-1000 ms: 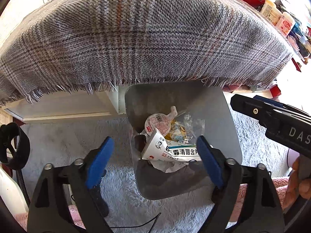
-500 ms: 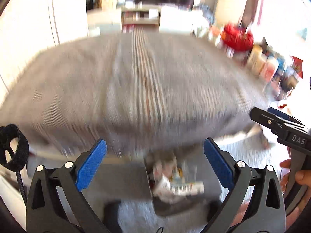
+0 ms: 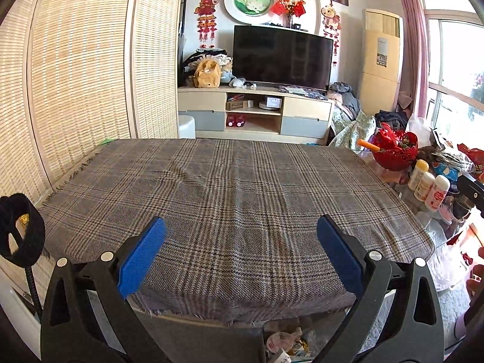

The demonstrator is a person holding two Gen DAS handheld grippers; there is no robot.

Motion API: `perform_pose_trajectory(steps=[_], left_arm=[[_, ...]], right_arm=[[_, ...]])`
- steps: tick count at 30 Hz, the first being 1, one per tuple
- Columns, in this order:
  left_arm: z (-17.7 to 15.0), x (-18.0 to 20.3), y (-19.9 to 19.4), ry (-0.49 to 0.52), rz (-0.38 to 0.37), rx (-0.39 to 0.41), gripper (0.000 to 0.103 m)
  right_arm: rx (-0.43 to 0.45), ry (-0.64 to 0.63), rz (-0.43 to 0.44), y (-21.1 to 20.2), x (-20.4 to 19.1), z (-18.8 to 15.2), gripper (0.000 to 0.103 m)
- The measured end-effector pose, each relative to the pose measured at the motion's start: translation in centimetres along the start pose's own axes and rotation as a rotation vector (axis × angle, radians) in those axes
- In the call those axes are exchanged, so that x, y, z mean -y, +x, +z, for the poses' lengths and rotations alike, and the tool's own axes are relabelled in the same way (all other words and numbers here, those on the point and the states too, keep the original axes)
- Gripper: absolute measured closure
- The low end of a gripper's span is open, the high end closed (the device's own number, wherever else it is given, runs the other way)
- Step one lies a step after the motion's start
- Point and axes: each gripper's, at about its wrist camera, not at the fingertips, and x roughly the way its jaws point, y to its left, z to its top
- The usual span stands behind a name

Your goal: Collect trash

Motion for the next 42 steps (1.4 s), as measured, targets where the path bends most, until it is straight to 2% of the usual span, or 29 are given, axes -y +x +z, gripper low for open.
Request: perform_pose_trajectory(steps=[9,16,21,28,42], left_arm=[[-0.3,0.5,0.3,0.041,0.03,0.016,0.008],[-0.7,0.7,-0.2,0.02,-0.005,0.028,0.008],[-0.8,1.2,-0.2,0.029,-0.007,0.042,0.008],[-1.3,1.9,0.1,0.037,-0.033,0.017,0.008],[-1.3,1.6,0.6,0.016,-0.037,-0.009,0.008]], right_arm=[[-0.043,0.04,0.0,1.7,-0.3,-1.6,0.003],[-0.009,0.042,0.012,1.0,-0.8,-1.3,0.003],[-0.038,0.041,0.018,1.4,-1.3,-1.7,0.003],[-0.093,0.048,0.023,2.1,-1.3,-2.3,0.003],[-0.117,0.048,0.018,2.6,-1.3,-2.6,0.003]])
